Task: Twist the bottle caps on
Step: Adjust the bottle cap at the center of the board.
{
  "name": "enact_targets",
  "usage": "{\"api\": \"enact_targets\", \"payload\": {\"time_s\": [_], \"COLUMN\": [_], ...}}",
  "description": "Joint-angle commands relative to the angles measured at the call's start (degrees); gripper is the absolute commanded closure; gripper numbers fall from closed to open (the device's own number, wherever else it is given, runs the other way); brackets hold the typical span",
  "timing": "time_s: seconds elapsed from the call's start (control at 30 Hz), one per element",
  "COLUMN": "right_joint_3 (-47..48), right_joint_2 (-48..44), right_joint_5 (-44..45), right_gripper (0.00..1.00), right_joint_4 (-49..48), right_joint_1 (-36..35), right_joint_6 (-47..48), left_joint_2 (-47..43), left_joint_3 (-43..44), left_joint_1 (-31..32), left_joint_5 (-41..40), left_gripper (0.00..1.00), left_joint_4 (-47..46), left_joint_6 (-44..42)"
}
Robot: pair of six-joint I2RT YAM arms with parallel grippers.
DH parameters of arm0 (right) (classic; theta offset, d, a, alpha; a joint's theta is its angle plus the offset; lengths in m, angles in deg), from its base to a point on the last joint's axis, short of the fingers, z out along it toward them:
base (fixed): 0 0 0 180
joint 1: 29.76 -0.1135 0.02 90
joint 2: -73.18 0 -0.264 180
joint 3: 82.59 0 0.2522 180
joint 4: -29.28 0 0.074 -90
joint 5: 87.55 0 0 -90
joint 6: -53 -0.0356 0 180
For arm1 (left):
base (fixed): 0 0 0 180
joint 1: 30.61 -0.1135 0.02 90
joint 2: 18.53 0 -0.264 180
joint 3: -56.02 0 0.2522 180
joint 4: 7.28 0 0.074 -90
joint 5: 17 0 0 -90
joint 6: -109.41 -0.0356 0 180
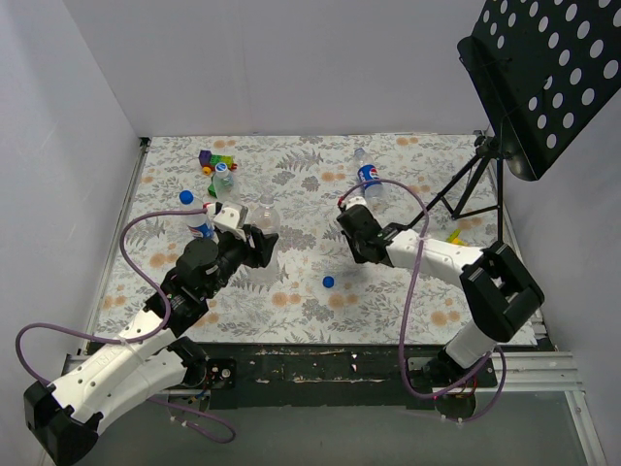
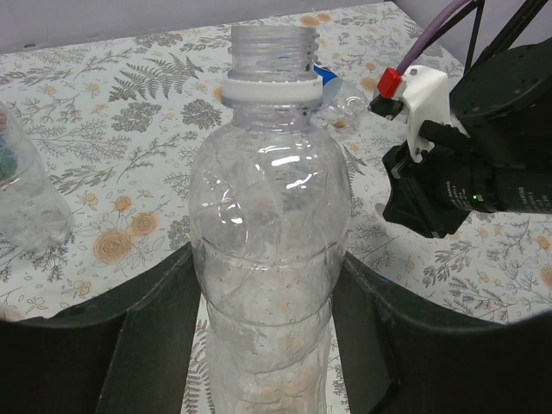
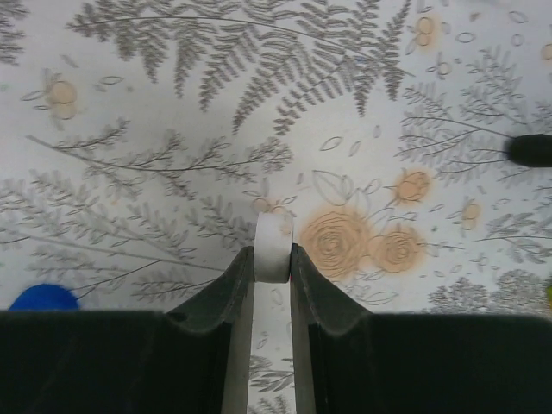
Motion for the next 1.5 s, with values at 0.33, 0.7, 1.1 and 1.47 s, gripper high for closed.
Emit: {"api": "enact_targets", "payload": {"time_s": [0.33, 0.7, 1.1, 1.47], "right_joint_3": [6.60, 8.80, 13.72, 19.08], "right_joint_2": [14.09, 14.00, 4.86, 3.97], "right_joint_5": [17.41, 12.92, -3.75, -15.03], "right_gripper": [0.74, 0.49, 0.30, 0.19], "right_joint_4": [8.58, 12.44, 19.74, 22.20], "right_joint_1": [-7.33, -12.17, -2.79, 5.49], "right_joint_6": [6.02, 3.12, 4.52, 8.12], "left_joint_2": [-0.72, -1.07, -4.49, -8.54], "left_joint_3": [-0.09, -0.09, -0.88, -3.52], "left_joint_1": [-0.61, -0.79, -0.79, -0.79], "left_joint_5": [-0.72, -0.90, 1.48, 2.53], "left_gripper": [0.50, 0.49, 0.43, 0.43], "left_joint_4": [-0.17, -0.17, 0.01, -3.86], "left_joint_6": [-0.38, -0.29, -4.15, -8.54]}}
